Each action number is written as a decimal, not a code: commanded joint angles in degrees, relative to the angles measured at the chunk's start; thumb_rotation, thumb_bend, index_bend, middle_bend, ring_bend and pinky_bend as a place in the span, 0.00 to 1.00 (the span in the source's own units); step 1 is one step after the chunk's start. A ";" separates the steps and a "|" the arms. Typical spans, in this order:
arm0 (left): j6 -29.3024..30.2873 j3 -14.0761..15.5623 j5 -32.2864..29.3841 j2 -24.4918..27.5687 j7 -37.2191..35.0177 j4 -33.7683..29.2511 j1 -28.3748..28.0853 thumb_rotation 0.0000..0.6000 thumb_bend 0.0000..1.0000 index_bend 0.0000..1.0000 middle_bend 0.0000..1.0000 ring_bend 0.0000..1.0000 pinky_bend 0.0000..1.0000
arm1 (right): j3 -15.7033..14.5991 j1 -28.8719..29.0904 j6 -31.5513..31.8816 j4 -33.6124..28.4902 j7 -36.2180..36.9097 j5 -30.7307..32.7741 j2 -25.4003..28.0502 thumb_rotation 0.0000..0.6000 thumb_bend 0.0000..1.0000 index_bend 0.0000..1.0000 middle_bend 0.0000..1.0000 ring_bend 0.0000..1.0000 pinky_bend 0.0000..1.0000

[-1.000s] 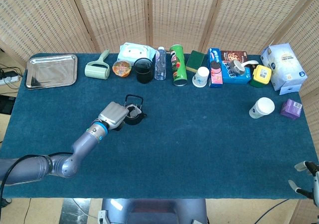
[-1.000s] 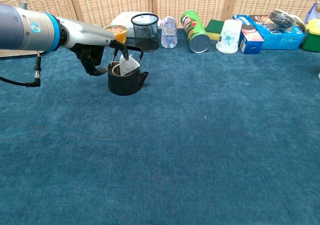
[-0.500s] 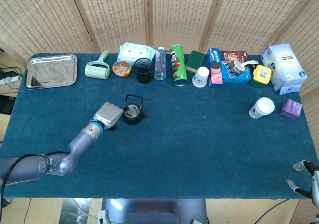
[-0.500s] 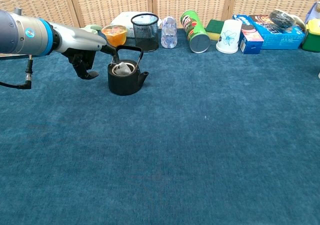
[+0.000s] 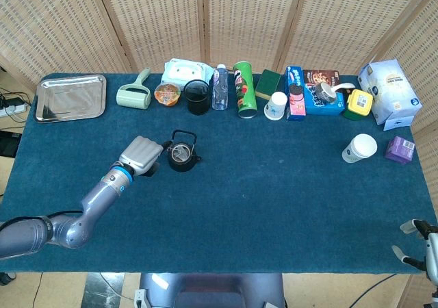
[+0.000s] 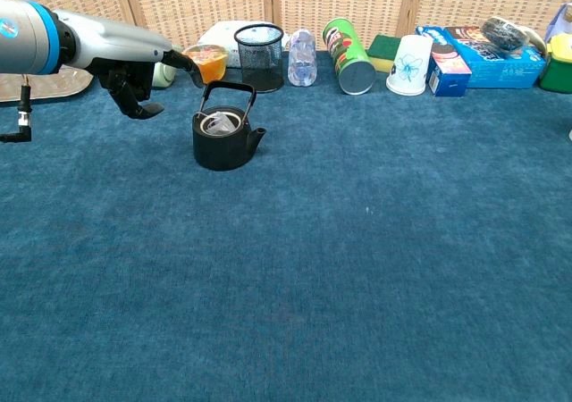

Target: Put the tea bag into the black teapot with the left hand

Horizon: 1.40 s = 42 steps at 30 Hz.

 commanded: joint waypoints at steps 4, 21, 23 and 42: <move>-1.48 0.35 -0.24 -2.07 0.36 0.98 -0.52 1.00 0.55 0.13 1.00 0.98 0.91 | -0.05 -0.17 0.13 0.05 0.09 0.13 0.05 1.00 0.21 0.44 0.47 0.50 0.39; -3.58 1.38 -4.79 -6.89 2.25 5.56 -3.06 1.00 0.55 0.13 1.00 0.98 0.91 | -0.07 -0.81 0.58 0.27 0.51 0.63 0.14 1.00 0.21 0.44 0.47 0.50 0.39; -3.70 1.59 -5.24 -7.20 2.26 6.08 -3.16 1.00 0.55 0.13 1.00 0.98 0.91 | -0.05 -0.80 0.61 0.21 0.42 0.57 0.12 1.00 0.21 0.44 0.47 0.51 0.39; -1.14 0.73 -3.12 -3.80 -0.80 4.10 -1.57 1.00 0.56 0.13 1.00 0.98 0.91 | 0.05 -0.70 0.67 -0.19 0.09 0.30 0.31 1.00 0.21 0.44 0.47 0.51 0.39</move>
